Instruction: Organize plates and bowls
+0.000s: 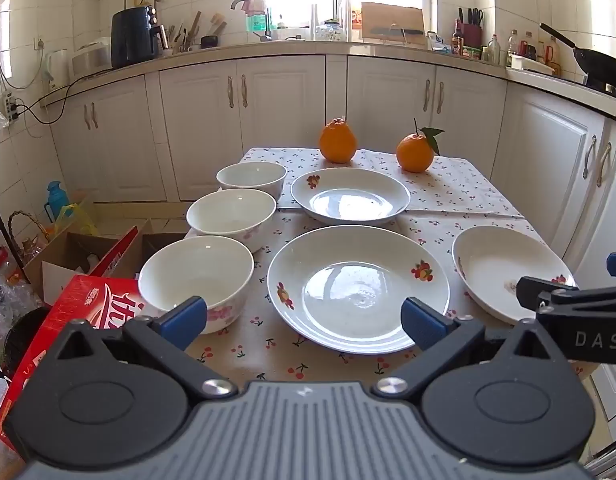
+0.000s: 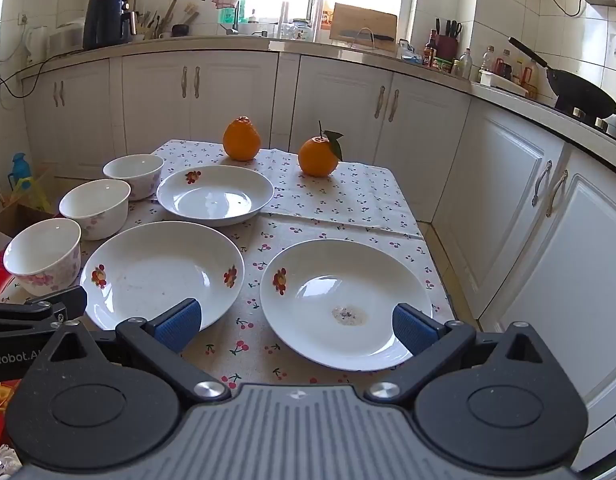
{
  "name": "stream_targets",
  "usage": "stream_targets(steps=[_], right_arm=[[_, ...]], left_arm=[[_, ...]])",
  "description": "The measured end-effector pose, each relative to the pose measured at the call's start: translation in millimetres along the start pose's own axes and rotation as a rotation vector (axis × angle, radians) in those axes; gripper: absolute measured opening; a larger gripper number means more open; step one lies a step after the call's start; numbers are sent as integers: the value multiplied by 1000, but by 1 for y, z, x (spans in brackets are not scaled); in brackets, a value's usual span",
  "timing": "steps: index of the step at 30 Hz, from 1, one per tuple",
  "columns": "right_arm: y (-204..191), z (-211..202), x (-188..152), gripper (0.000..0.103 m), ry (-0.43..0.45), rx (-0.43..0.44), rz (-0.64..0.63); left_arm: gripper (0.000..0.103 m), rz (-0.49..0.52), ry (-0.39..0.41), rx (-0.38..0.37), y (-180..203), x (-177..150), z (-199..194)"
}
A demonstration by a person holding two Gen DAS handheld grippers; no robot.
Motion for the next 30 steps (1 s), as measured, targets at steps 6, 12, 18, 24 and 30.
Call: stream_targets(steps=[6, 12, 18, 24, 30], right_arm=[[0, -1, 0, 103, -3, -3, -9], [2, -3, -3, 103, 0, -4, -5], [-1, 0, 0, 103, 3, -2, -1], [-1, -1, 0, 103, 6, -6, -2], [-1, -1, 0, 103, 6, -7, -3]], left_arm=[[102, -7, 3, -5, -1, 0, -4], [102, -7, 0, -3, 0, 0, -2], [102, -8, -1, -4, -2, 1, -2], [102, -10, 1, -2, 0, -1, -2], [102, -11, 2, -1, 0, -1, -2]])
Point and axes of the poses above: each gripper's, at about its wrist camera, not at the fingertips, and z roughly the way its jaws point, y to its right, x to its top, the point moved 1 cm from there along z, roughly the way its jaws point, and after that the axes turned 12 degrees about -z, right-handed, at the moved point
